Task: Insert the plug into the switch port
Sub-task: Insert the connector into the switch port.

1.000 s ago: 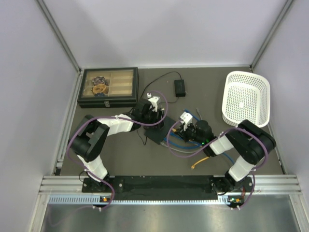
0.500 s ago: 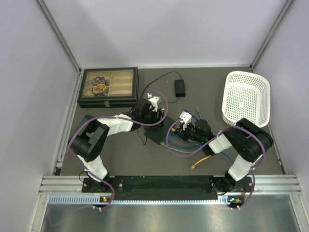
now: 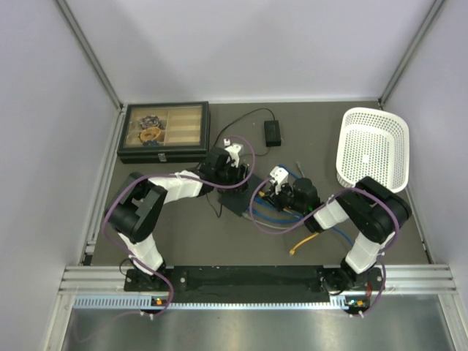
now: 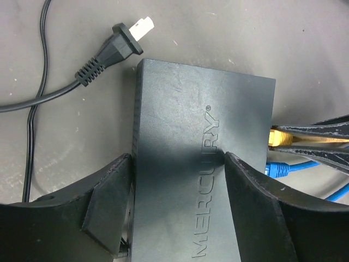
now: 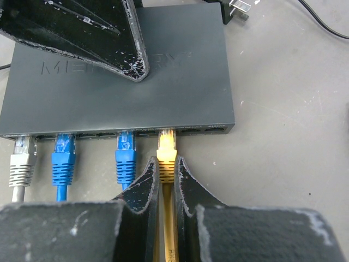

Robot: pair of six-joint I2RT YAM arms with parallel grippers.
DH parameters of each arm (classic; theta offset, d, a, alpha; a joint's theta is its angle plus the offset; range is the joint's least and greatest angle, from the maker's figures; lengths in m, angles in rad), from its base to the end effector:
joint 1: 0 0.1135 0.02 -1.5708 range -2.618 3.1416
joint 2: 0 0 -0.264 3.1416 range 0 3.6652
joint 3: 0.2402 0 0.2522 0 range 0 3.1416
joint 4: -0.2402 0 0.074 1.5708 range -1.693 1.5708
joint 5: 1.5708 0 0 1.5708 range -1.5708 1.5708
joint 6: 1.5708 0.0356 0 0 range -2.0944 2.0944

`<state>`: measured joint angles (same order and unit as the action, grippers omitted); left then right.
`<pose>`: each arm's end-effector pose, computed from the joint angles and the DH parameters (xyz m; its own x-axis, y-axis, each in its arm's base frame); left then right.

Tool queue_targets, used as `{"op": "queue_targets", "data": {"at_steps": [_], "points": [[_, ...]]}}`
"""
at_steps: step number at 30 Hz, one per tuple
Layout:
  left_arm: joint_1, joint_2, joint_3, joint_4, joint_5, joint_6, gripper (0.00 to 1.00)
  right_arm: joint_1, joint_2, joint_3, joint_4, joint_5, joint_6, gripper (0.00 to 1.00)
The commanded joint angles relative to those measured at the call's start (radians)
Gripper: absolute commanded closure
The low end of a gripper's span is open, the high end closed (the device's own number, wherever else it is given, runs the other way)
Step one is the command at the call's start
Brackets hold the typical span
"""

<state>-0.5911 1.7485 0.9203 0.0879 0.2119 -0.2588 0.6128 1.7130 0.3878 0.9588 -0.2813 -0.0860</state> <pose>0.2921 -0.2051 0.1601 -0.7138 0.1778 -0.6774 0.5080 0.7973 -0.3261 0.2203 0.1669 0.1131 -0.2263 -0.2600 -0.9387 -0.7869 0.6168 0.0189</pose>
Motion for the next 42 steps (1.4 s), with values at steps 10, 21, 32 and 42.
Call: {"op": "queue_targets", "data": {"at_steps": [10, 21, 32, 42], "points": [[-0.119, 0.072, 0.035, 0.0, 0.199, -0.03, 0.32, 0.038, -0.038, 0.134, 0.121, -0.03, -0.004, 1.0], [-0.134, 0.054, 0.043, -0.023, 0.08, -0.04, 0.29, 0.045, -0.039, 0.14, 0.092, -0.021, 0.017, 1.0], [-0.066, 0.013, 0.114, -0.045, -0.189, -0.011, 0.23, 0.044, -0.067, 0.026, 0.074, 0.07, 0.032, 0.75], [-0.001, -0.067, 0.195, -0.056, -0.298, -0.002, 0.18, 0.015, -0.231, -0.03, -0.032, 0.093, 0.035, 0.57]]}}
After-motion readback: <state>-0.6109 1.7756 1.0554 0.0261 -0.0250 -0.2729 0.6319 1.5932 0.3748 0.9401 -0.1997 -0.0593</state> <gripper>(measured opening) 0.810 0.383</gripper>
